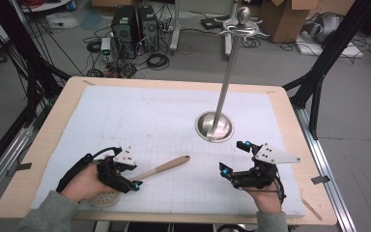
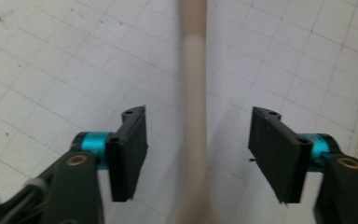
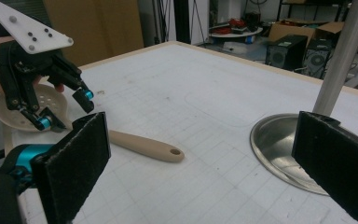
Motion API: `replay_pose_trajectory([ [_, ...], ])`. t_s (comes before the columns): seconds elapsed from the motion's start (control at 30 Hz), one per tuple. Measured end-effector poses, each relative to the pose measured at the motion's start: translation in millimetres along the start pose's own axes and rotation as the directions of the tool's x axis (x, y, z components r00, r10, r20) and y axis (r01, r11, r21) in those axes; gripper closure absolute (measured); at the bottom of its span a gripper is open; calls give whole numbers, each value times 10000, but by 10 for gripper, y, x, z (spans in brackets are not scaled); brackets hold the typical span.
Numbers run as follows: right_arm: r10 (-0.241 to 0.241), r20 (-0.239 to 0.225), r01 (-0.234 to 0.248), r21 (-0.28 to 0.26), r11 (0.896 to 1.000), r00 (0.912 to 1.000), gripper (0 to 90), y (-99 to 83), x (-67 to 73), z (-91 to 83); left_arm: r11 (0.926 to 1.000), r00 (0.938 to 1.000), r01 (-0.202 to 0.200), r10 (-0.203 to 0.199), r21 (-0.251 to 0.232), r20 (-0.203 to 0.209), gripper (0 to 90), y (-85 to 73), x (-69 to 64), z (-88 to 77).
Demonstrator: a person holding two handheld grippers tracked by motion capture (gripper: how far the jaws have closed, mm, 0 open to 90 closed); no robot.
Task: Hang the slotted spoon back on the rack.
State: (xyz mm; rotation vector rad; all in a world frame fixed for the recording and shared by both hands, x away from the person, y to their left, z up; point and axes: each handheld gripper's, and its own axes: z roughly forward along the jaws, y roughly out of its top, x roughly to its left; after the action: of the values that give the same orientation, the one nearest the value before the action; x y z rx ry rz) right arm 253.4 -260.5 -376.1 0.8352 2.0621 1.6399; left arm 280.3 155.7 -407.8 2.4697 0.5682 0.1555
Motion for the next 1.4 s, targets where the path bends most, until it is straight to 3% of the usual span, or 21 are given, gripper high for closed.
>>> replay_pose_trajectory([
  [0.07, 32, -6, -32, 24, 10000, 10000, 31, -1, 6, -14, 9993, 9998, -161, 164, 325, -85, 438, 20, -11, 27],
  [0.47, 84, 29, -84, 3, 10000, 10000, 31, -4, 5, -45, 9919, 9993, -289, 318, 1235, -213, 580, 34, 14, 102],
  [0.7, 48, 25, -48, 27, 10000, 10000, 31, -5, 13, -39, 9913, 9988, -480, 470, 1224, 105, 671, 31, 15, 102],
  [0.87, 58, 47, -58, 20, 10000, 10000, 31, -11, 9, -42, 9939, 9995, -300, 295, 1065, 63, 770, 14, 6, 100],
  [0.97, 75, 27, -75, 49, 10000, 10000, 31, -9, 15, -46, 9956, 9999, -148, 142, 930, 73, 776, -5, 13, 97],
  [1.4, 0, 51, 0, -47, 10000, 10000, 31, 2, 13, -53, 9989, 9999, -132, 134, 448, -50, 779, -33, -5, 63],
])
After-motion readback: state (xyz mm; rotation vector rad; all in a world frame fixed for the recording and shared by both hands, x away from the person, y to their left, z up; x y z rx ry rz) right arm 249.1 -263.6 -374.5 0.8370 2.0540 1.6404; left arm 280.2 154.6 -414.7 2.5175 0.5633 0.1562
